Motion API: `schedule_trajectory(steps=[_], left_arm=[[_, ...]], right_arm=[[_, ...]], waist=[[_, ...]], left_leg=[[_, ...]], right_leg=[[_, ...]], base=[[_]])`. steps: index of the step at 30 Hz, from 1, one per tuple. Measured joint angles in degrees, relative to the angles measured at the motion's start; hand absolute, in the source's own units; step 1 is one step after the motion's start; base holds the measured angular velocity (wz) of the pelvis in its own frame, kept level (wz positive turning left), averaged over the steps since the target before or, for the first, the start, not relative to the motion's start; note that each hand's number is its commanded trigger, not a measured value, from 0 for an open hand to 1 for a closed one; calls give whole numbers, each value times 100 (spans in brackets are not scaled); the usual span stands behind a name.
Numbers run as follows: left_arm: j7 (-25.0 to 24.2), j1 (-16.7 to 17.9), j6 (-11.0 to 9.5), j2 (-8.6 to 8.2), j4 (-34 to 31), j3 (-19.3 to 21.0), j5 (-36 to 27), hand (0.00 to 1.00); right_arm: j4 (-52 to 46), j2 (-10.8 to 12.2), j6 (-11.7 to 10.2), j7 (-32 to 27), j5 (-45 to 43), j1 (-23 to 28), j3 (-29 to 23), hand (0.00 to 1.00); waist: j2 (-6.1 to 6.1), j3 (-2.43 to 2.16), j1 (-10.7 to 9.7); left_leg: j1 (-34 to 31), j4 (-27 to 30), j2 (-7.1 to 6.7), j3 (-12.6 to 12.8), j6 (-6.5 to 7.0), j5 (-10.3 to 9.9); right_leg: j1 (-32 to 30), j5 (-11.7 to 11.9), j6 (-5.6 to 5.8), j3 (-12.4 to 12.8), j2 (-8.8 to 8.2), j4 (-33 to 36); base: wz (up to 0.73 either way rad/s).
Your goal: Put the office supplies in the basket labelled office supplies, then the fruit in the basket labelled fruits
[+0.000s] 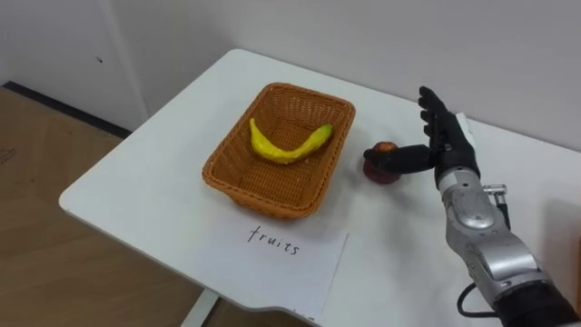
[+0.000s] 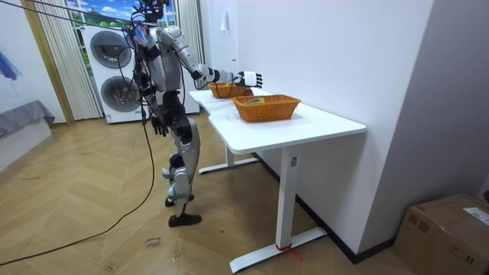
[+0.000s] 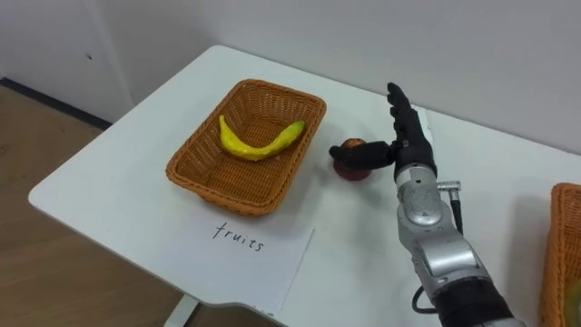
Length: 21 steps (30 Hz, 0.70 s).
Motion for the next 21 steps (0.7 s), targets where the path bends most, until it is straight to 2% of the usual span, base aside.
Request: schedule_trajectory(steps=[5, 14, 21], left_arm=[[-2, 50, -1, 7, 2, 0, 12, 0], [-2, 89, -6, 8, 7, 11, 14, 0], [-4, 121, 16, 6, -1, 7, 6, 0]], right_arm=[[84, 0, 0, 53, -2, 1, 0, 0], [208, -8, -34, 80, 7, 133, 0, 0], [556, -21, -2, 225, 77, 153, -56, 0]], waist=[[-28, -14, -12], [-23, 8, -41], [-27, -9, -92]], left_leg=[[6, -1, -11, -11, 10, 6], [23, 4, -11, -34, 10, 8], [-185, 70, -9, -42, 10, 14]], right_leg=[[18, -5, 9, -19, -10, 7], [48, -6, 11, -19, -10, 7], [-181, -7, 9, 11, -22, 92]], base=[[1], [0], [0]])
